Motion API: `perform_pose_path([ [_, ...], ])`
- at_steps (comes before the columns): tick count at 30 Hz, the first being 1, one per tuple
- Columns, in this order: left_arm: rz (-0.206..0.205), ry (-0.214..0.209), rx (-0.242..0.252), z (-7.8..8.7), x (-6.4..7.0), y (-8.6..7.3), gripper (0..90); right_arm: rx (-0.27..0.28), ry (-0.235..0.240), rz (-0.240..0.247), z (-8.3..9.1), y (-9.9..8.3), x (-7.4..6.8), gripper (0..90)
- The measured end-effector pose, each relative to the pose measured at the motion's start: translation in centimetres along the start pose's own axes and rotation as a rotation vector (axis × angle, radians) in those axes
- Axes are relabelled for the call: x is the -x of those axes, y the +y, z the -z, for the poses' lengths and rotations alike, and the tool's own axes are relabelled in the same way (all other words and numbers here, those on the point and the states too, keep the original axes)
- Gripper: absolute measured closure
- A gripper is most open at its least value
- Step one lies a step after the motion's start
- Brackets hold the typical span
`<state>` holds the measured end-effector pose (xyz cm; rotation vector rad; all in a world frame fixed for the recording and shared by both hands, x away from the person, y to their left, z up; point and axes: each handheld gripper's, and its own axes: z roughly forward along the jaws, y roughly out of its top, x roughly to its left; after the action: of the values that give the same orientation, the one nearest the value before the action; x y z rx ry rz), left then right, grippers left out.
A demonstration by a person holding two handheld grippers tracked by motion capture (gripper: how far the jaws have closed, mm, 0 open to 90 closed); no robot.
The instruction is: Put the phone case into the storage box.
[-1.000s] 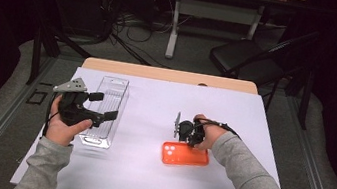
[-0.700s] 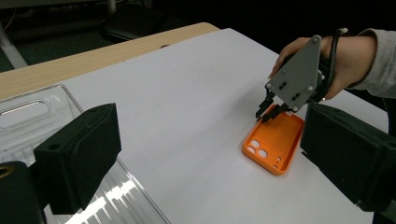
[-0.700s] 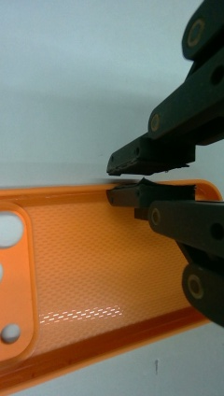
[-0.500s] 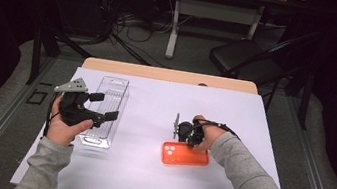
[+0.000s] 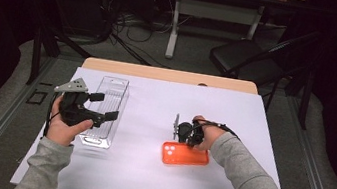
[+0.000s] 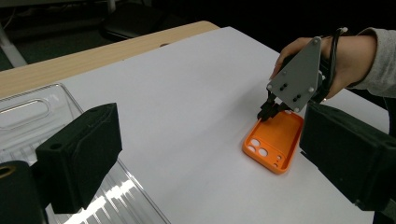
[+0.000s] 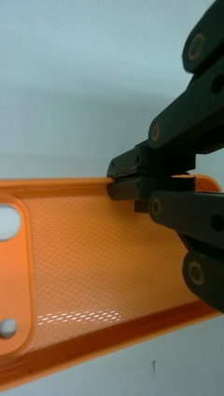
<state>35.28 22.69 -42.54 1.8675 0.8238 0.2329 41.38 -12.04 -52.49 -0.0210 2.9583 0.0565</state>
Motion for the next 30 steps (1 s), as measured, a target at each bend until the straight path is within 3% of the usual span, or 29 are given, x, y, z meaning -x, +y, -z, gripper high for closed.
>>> perform_pose_path([
  [30,0.007,0.006,0.002,-0.09,-0.17,-0.11,6.2,0.002,0.010,-0.017,0.08,-0.08,0.13,89.9],
])
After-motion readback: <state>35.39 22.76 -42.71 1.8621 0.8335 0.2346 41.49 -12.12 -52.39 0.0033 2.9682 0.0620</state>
